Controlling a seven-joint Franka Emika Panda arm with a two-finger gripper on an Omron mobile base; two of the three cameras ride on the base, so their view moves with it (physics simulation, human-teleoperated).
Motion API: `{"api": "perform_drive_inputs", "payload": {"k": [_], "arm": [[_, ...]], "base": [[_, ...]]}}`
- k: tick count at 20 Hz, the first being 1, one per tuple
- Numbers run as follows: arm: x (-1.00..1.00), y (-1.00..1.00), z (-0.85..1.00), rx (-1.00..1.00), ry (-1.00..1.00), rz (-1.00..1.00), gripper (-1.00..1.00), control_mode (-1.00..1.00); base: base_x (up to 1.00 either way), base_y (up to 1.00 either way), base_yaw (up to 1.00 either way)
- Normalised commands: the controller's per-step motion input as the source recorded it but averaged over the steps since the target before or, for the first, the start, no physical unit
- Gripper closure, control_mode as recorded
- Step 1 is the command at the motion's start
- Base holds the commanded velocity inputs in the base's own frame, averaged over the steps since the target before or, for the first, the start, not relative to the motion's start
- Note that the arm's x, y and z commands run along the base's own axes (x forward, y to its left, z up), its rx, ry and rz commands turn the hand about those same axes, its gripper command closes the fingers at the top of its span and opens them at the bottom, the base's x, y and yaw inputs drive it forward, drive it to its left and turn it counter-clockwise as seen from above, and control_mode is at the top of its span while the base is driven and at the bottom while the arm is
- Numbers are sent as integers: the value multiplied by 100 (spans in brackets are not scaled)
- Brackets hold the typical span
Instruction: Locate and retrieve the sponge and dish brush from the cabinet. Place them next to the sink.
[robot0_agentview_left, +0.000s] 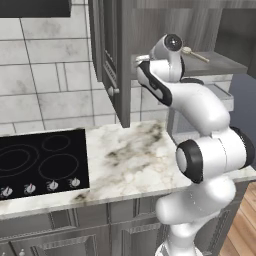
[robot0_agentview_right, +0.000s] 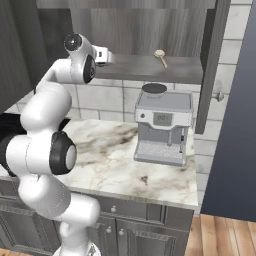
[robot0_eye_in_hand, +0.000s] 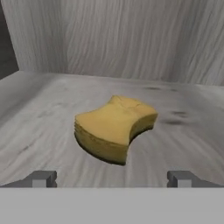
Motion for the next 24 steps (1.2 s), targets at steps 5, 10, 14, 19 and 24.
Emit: {"api": "perform_drive_inputs", "payload": {"k": [5, 10, 14, 19, 24], "arm": [[37, 0, -8, 0, 3, 0, -100, -100], [34, 0, -5, 0, 1, 0, -100, -100], [30, 0, -8, 0, 1, 0, -100, -100], [23, 0, -12, 0, 1, 0, -100, -100], [5, 1, -8, 1, 0, 0, 100, -100]], "base": [[0, 0, 0], [0, 0, 0], [0, 0, 0], [0, 0, 0], [0, 0, 0]]}}
